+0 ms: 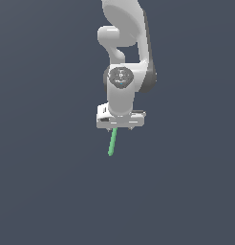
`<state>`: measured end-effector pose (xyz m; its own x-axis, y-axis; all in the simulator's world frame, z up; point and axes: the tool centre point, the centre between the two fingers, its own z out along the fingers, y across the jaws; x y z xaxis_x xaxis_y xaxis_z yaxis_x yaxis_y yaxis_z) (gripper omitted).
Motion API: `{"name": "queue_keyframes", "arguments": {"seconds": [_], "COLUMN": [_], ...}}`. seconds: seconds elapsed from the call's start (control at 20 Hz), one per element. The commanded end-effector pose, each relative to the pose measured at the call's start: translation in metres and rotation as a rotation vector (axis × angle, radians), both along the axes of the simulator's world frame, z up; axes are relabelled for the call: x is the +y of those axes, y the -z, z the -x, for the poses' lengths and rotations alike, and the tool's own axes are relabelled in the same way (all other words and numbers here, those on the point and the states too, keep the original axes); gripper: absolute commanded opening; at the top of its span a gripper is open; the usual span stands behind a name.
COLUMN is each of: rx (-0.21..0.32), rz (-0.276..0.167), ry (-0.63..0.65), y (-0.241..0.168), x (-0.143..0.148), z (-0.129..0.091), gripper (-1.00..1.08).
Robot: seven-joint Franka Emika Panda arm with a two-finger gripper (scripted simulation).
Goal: Pick up the object and move it to a goal position.
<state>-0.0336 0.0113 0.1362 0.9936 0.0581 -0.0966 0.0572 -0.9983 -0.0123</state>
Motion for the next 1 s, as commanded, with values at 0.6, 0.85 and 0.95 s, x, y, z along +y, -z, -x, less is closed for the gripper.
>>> {"name": "queue_keyframes", "arguments": {"seconds": [0.6, 0.85, 0.95], "rx": [-0.023, -0.050, -0.062], "rz": [0.002, 0.006, 0.008], "ry": [0.049, 0.104, 0.126], "y": [0.020, 0.041, 0.049], "x": [-0.008, -0.018, -0.022], "z": [0.004, 0.008, 0.010], "gripper": [1.00, 1.00, 1.00]}}
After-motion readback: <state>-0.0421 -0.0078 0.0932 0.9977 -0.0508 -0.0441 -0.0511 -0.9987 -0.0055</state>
